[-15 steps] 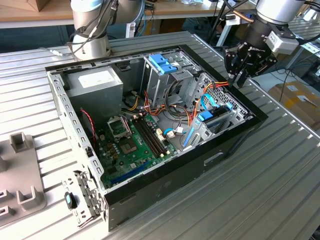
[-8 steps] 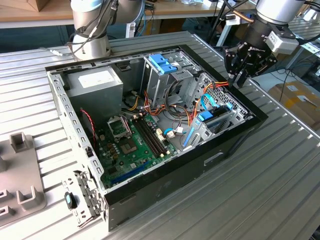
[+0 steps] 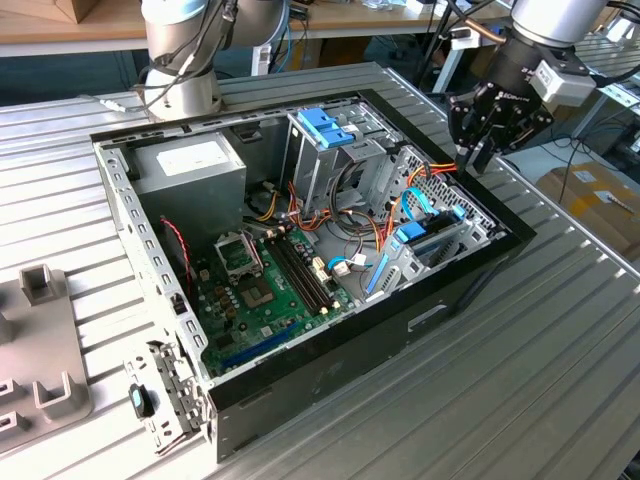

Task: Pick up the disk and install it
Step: 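Insert the second disk wire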

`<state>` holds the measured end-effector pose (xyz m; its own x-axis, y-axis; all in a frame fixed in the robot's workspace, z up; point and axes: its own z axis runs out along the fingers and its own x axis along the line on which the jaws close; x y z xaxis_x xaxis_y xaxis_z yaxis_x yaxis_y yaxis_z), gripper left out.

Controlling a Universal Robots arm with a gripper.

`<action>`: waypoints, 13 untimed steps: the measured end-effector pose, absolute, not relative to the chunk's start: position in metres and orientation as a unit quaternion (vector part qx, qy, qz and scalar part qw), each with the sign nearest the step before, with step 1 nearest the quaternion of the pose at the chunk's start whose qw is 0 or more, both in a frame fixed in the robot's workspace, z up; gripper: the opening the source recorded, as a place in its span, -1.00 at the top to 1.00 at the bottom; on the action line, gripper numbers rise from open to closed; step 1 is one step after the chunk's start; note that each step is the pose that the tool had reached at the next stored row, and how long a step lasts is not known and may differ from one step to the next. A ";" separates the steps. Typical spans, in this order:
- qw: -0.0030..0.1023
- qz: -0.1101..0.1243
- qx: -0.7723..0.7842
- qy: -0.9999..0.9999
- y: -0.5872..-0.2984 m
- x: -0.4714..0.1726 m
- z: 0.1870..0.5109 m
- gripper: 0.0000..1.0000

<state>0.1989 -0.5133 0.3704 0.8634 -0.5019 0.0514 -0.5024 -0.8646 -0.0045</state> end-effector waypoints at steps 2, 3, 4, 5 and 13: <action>0.004 0.025 0.965 -0.260 -0.510 0.199 0.370 0.29; 0.005 0.025 0.965 -0.260 -0.509 0.199 0.370 0.29; 0.004 0.025 0.965 -0.260 -0.507 0.199 0.369 0.29; 0.004 0.025 0.965 -0.260 -0.506 0.199 0.369 0.29; 0.004 0.025 0.965 -0.260 -0.505 0.199 0.368 0.29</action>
